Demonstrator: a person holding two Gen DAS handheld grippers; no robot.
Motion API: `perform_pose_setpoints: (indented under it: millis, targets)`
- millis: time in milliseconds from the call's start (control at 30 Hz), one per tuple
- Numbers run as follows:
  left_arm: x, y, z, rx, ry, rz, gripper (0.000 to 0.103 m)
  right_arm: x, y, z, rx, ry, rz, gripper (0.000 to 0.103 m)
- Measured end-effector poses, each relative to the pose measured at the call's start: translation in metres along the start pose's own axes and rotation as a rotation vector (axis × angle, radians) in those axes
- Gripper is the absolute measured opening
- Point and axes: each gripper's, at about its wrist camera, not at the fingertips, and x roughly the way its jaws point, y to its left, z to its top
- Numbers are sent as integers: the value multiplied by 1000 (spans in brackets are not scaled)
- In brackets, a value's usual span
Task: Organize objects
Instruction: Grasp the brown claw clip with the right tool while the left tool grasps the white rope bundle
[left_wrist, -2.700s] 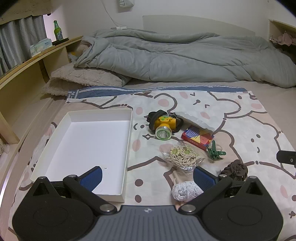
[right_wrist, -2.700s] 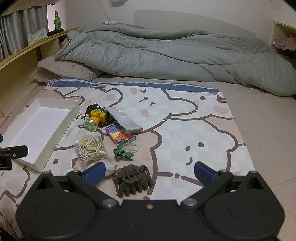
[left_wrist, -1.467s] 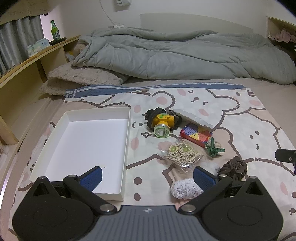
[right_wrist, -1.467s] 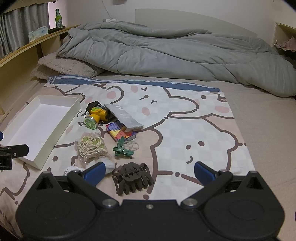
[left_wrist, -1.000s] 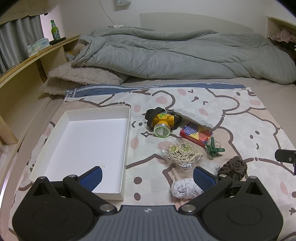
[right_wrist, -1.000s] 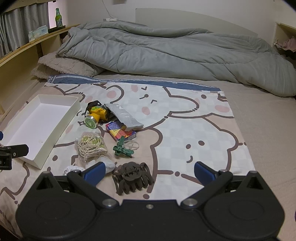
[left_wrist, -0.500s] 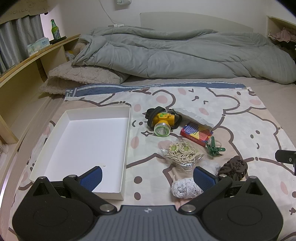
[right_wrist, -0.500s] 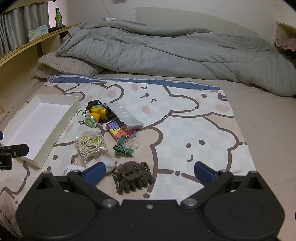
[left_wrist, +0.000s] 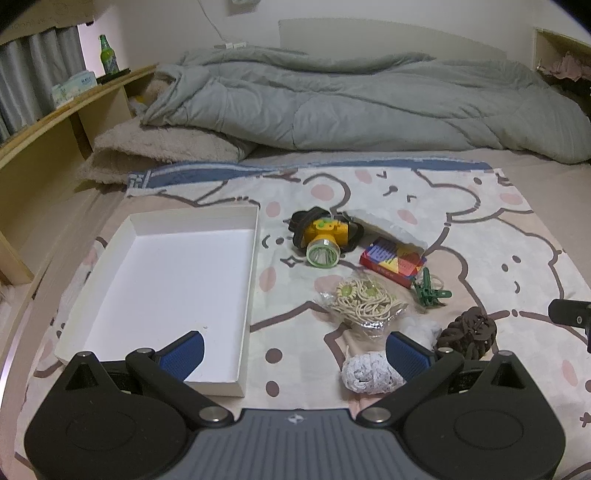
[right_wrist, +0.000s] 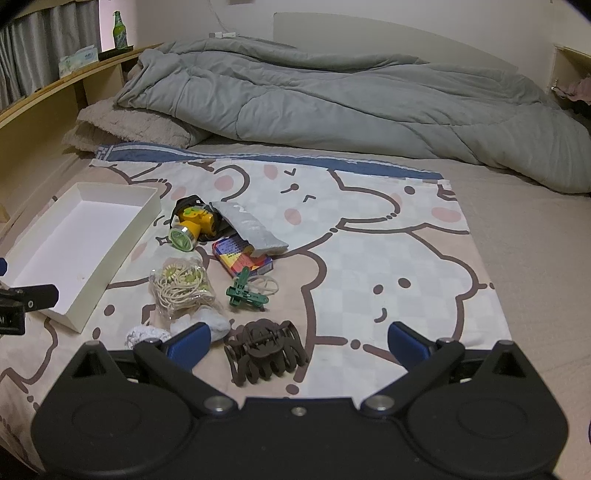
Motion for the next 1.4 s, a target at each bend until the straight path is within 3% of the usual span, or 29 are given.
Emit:
perform_pose_setpoints:
  millis: [267, 467, 700, 867, 1033, 1300, 1400]
  targets:
    - [37, -13, -4, 28, 112, -28, 103, 22, 0, 2, -24, 40, 12, 103]
    - [63, -24, -5, 52, 147, -34, 103, 42, -3, 2, -39, 61, 36, 103]
    - [85, -30, -4, 9, 167, -74, 103, 73, -4, 2, -39, 109, 45, 103]
    - [98, -37, -7, -19, 198, -108, 103, 99, -4, -4, -34, 148, 4, 103]
    - [111, -45, -9, -44, 223, -125, 103, 117, 3, -10, -52, 195, 31, 102]
    - [131, -62, -12, 25, 238, -137, 103, 135, 22, -8, -127, 216, 49, 84]
    - [136, -61, -14, 9, 254, -144, 103, 143, 22, -6, -148, 224, 54, 83]
